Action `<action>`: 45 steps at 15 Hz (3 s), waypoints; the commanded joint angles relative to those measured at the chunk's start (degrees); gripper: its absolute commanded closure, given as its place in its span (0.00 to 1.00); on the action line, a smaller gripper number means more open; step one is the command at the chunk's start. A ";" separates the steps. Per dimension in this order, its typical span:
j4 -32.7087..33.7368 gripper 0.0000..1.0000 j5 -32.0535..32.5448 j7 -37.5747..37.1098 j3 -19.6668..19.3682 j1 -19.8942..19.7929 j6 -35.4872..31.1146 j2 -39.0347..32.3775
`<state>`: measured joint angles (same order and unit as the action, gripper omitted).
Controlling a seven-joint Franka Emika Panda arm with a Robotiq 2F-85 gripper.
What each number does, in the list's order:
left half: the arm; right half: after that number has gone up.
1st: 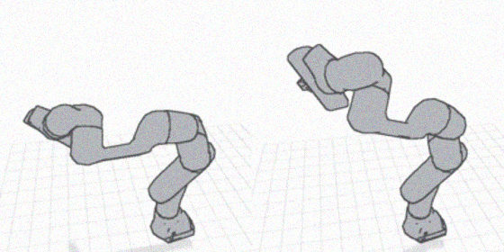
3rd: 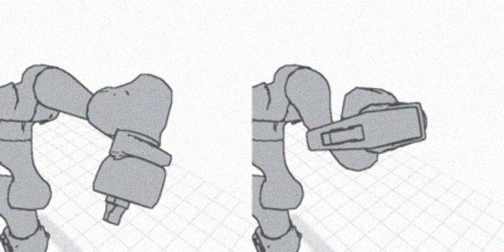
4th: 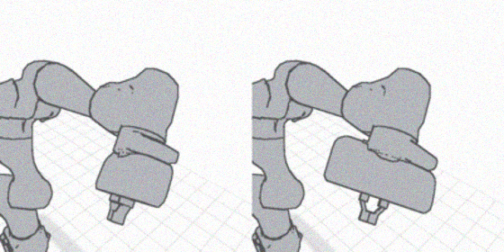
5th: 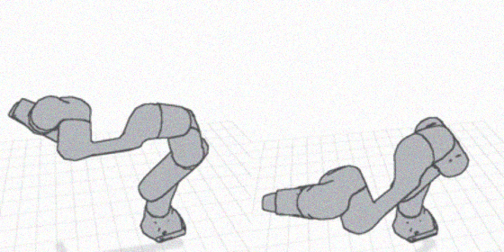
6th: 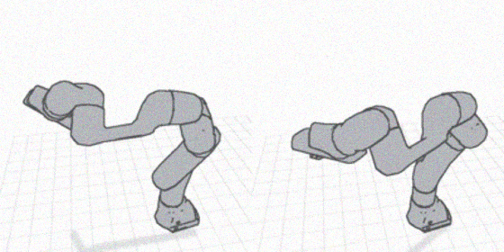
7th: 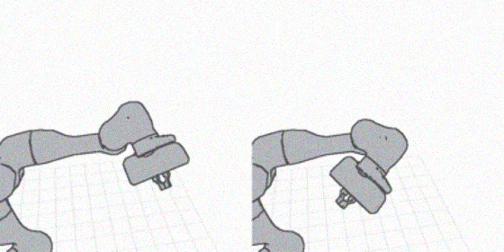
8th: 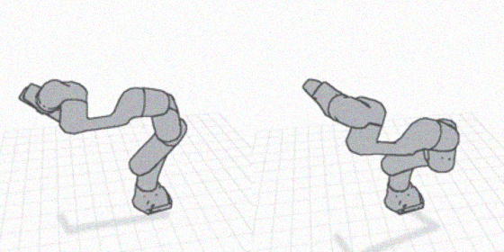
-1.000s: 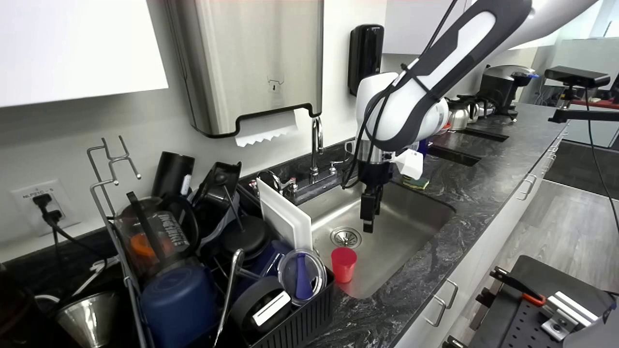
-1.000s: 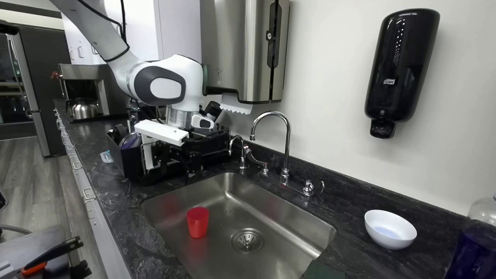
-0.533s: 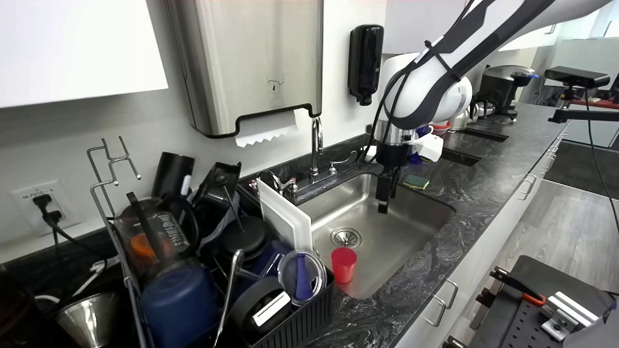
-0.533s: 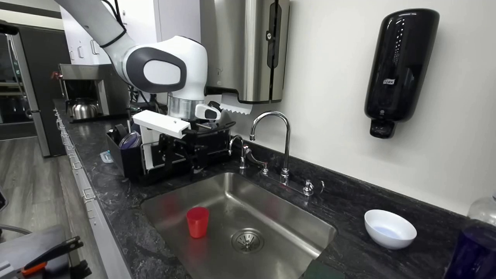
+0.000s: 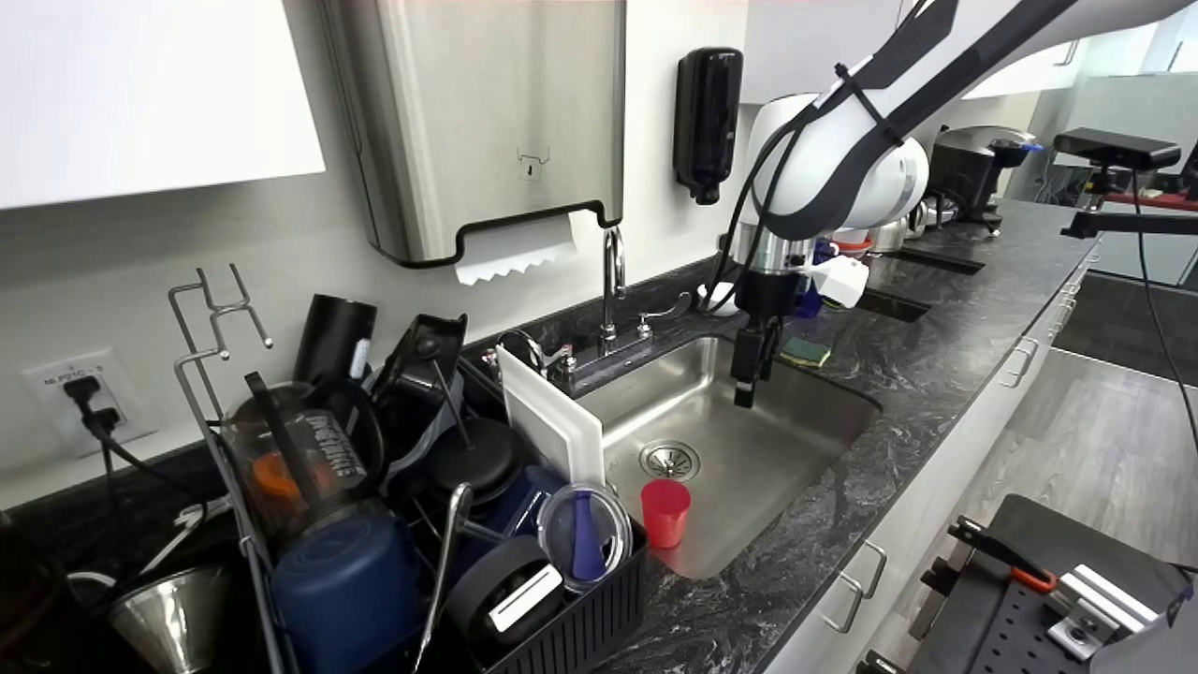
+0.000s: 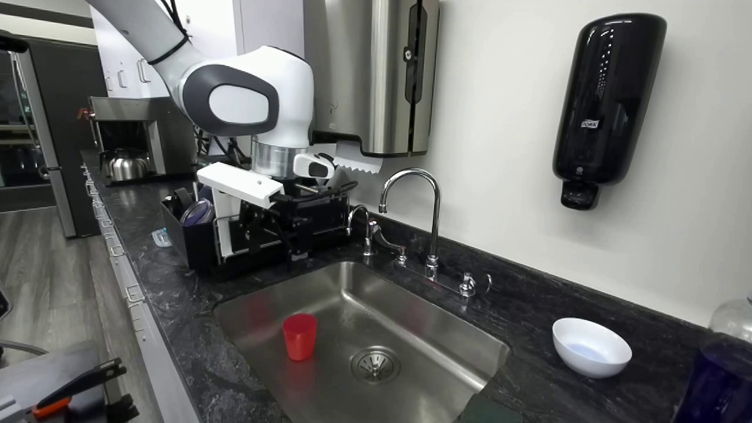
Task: Put the red cup in the sink
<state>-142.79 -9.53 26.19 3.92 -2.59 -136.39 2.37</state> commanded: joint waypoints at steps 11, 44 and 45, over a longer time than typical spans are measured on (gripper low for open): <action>5.03 0.00 1.62 -4.86 -1.60 2.43 -1.26 -3.77; 7.25 0.00 4.24 -4.07 -10.15 -3.62 -0.80 -5.97; 7.26 0.00 4.24 -4.08 -10.15 -3.62 -0.80 -5.96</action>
